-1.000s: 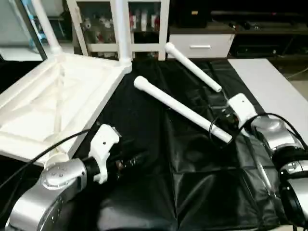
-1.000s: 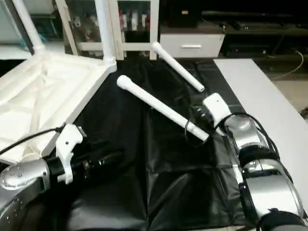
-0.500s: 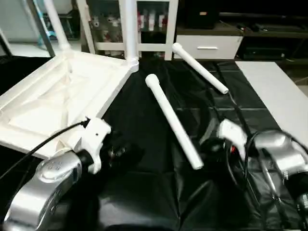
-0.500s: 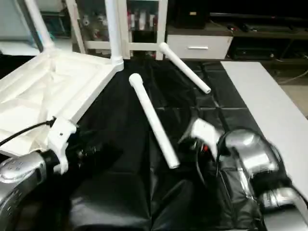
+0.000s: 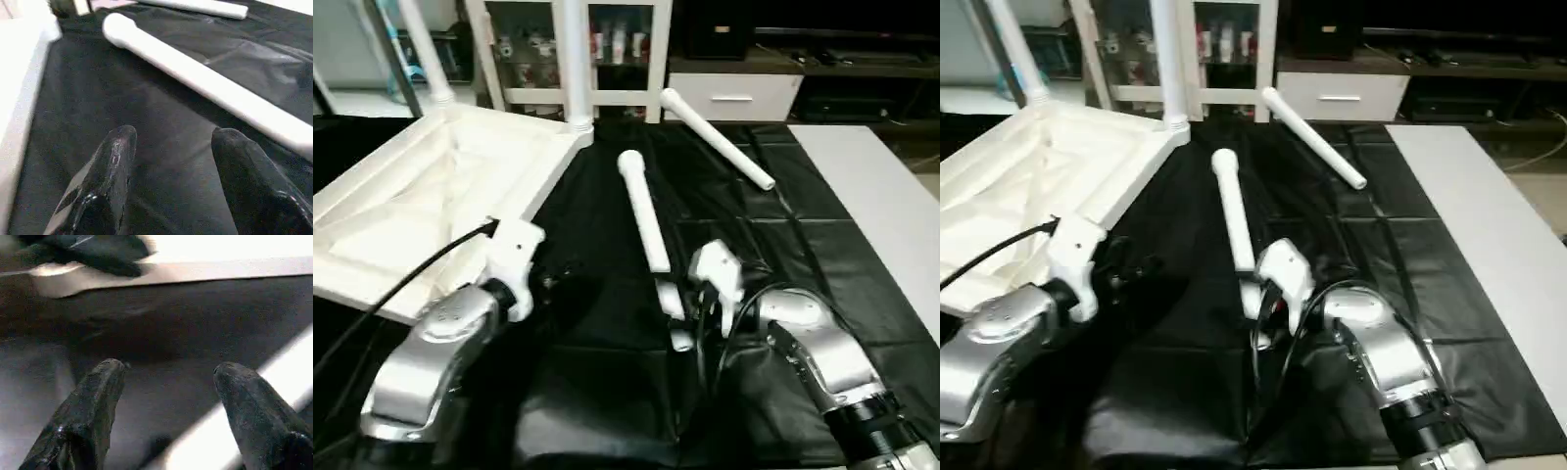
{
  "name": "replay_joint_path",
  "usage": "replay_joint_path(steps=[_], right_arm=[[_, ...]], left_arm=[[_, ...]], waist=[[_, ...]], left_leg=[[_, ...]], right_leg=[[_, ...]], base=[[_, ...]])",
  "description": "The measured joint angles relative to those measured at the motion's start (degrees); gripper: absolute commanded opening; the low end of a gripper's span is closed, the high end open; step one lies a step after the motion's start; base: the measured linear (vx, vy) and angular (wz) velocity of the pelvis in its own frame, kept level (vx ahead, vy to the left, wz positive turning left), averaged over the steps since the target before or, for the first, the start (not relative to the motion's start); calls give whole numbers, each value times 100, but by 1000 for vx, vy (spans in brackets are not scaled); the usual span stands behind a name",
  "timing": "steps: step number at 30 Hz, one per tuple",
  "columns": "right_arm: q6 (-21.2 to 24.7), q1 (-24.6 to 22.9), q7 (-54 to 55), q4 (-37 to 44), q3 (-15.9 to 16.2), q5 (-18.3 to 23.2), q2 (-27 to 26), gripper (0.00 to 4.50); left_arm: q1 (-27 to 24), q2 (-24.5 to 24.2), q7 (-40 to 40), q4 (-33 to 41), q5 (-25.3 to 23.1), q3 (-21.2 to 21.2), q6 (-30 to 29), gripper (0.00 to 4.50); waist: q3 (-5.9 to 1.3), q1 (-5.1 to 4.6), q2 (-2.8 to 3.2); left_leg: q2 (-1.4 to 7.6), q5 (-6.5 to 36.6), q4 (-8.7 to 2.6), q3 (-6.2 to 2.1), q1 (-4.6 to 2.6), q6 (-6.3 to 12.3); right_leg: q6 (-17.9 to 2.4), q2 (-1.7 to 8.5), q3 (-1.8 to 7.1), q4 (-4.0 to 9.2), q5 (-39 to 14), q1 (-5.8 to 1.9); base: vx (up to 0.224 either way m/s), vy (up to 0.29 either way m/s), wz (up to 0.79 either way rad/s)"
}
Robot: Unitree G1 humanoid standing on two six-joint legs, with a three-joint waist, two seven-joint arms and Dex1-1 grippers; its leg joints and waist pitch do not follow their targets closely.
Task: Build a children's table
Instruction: Pick table leg
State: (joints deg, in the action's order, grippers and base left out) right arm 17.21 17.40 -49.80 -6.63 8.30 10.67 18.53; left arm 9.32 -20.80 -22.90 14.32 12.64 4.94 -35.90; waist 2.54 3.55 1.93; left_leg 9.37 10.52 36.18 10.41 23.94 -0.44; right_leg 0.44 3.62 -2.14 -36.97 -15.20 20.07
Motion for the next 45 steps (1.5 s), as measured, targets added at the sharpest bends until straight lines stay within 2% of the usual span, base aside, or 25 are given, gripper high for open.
replay_joint_path(steps=[5,7,8,11,13,16,21,23,26,30,32,36,38,41,43,45], right_arm=[[652,11,445,648,-773,537,82,326],[704,59,623,656,-932,469,302,326],[680,58,681,635,-876,281,436,326],[493,-3,741,369,-366,-567,836,326],[465,-109,739,280,29,-898,907,326],[458,-119,842,49,486,-1156,775,326],[433,112,1048,-174,907,-1244,14,326],[393,136,1051,-240,1124,-1254,-356,326],[380,130,968,-227,1485,-1220,-632,326],[426,50,934,87,1431,-943,-703,326],[484,24,944,258,1268,-770,-800,326],[496,8,1054,385,890,-652,-747,326],[525,-2,1221,399,636,-658,-583,329],[666,-159,1494,549,277,-680,-351,329],[816,-309,1606,694,159,-683,-275,329],[933,-421,1664,820,102,-685,-217,329]], left_arm=[[1,25,21,-42,-4,-7,76,283],[1,21,6,-54,-4,-20,86,283],[0,1,-25,-56,0,-22,86,283],[-60,-207,-375,-20,139,-11,67,283],[-295,-565,-865,201,307,106,19,283],[-594,-877,-1388,480,539,214,-73,283],[-739,-1210,-1797,800,767,153,-107,283],[-756,-1244,-1664,733,646,12,-22,283],[-637,-1237,-1243,417,342,-238,18,283],[-377,-1091,-570,-96,-36,-415,202,283],[-131,-1014,-179,-402,-223,-533,293,283],[85,-812,23,-545,-281,-556,323,283],[256,-500,81,-737,-215,-554,86,301],[518,127,133,-854,200,-585,-612,322],[670,427,153,-866,426,-498,-956,348],[774,574,190,-864,524,-414,-1110,348]], waist=[[-1,-14,0],[-5,-12,7],[-5,-9,7],[-6,-12,8],[-7,-37,11],[-5,-68,15],[-5,-79,17],[-5,-78,16],[-4,-46,13],[-11,0,-11],[-16,-7,-30],[-19,-4,-33],[-18,31,-30],[-13,73,-18],[-10,55,0],[-12,34,15]], left_leg=[[0,-19,-57,0,-6,-29],[8,-30,-66,0,-6,-46],[11,-33,-72,-1,-5,-52],[15,-44,-90,-1,3,-70],[15,-51,-106,-1,11,-80],[16,-56,-123,-2,11,-87],[23,-61,-132,-2,-1,-96],[23,-62,-132,-2,-4,-97],[21,-63,-130,-2,-2,-100],[15,-63,-126,0,0,-99],[22,-67,-126,-2,-1,-106],[20,-70,-126,-2,-4,-110],[18,-73,-125,-1,-2,-114],[17,-75,-124,1,-1,-117],[19,-75,-126,2,-1,-117],[23,-75,-128,0,-2,-118]], right_leg=[[18,-4,-2,12,8,16],[18,-13,-5,12,8,22],[18,-15,-7,11,8,25],[18,-21,-6,8,8,47],[18,-23,-2,4,7,71],[18,-25,-3,1,7,88],[16,-29,-8,-8,9,87],[14,-29,-8,-8,9,85],[12,-27,-6,-6,11,82],[18,-21,-3,-2,15,76],[37,-25,-5,-4,26,79],[37,-24,-4,-3,30,76],[37,-22,-4,-3,36,76],[37,-20,-4,-2,41,76],[40,-21,-1,-5,45,82],[40,-25,-2,-5,45,84]], base=[[0,0,0],[0,0,0],[0,0,0],[0,0,0],[0,0,0],[0,0,0],[0,0,0],[0,0,0],[0,0,0],[0,0,0],[0,0,0],[0,0,0],[0,0,0],[0,0,0],[0,0,0],[0,0,0]])
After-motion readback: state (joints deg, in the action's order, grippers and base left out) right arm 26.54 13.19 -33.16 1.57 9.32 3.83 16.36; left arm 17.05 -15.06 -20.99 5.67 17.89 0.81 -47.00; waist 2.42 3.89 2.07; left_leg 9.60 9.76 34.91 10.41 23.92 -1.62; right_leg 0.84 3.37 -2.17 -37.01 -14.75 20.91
